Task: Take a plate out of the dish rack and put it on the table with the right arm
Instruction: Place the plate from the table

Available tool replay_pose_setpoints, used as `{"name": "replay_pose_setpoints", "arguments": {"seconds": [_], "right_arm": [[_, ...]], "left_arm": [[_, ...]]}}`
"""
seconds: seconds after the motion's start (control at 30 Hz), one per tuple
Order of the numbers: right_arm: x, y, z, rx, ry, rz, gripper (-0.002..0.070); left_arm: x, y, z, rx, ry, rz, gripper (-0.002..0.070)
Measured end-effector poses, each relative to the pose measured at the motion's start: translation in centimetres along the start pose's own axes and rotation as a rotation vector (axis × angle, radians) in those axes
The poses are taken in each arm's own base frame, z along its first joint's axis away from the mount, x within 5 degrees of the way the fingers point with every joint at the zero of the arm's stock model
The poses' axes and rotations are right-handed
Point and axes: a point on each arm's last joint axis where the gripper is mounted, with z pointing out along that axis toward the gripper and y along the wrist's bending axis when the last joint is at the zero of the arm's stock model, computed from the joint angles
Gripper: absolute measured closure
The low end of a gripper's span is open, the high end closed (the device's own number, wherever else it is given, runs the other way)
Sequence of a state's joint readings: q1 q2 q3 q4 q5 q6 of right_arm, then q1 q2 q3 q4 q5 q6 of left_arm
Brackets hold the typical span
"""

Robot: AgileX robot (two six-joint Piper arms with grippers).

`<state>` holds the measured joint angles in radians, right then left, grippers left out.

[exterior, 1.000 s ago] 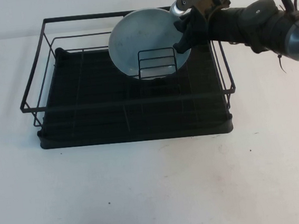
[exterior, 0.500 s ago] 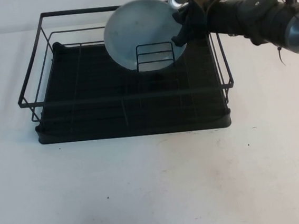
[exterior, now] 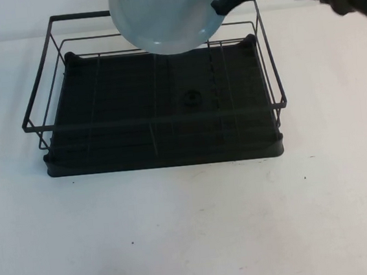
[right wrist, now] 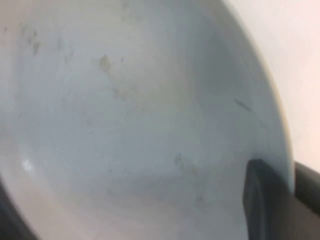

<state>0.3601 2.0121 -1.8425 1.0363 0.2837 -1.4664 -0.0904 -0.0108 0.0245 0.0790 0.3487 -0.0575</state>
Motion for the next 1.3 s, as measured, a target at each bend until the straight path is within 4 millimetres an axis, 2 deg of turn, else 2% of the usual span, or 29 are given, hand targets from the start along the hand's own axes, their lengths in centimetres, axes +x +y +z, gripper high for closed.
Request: {"name": "replay_pose_setpoints", "arguments": {"seconds": [0.17, 0.3, 0.5, 0.67, 0.87, 1.07, 1.2, 1.3], "right_arm": [[-3.7, -0.4, -3.6, -0.032, -0.018, 0.008, 0.0675], [-5.5, 0.0, -7.2, -0.114, 0.105, 0.072, 0.0675], [-5.8, 0.5, -11.3, -0.166, 0.362, 0.211, 0.0675], [-5.1, 2.3, -14.0, -0.258, 0.504, 0.369, 0.0675], [-1.3, 7.1, -15.5, -0.345, 0.662, 0.629, 0.0676], [5.3, 12.5, -14.7, -0.405, 0.817, 0.867, 0.0676], [9.5, 13.9, -13.4, -0.336, 0.872, 0.940, 0.0676], [11.3, 14.4, -12.2, -0.308, 0.900, 0.978, 0.0676]], "left_arm": [[0.0, 0.0, 0.0, 0.000, 0.000, 0.000, 0.0679], [0.0, 0.0, 0.0, 0.000, 0.000, 0.000, 0.0679], [0.0, 0.0, 0.0, 0.000, 0.000, 0.000, 0.0679], [0.0, 0.0, 0.0, 0.000, 0.000, 0.000, 0.0679], [0.0, 0.0, 0.0, 0.000, 0.000, 0.000, 0.0679], [0.0, 0.0, 0.0, 0.000, 0.000, 0.000, 0.0679], [0.0, 0.0, 0.0, 0.000, 0.000, 0.000, 0.0679], [0.0, 0.0, 0.0, 0.000, 0.000, 0.000, 0.0679]]}}
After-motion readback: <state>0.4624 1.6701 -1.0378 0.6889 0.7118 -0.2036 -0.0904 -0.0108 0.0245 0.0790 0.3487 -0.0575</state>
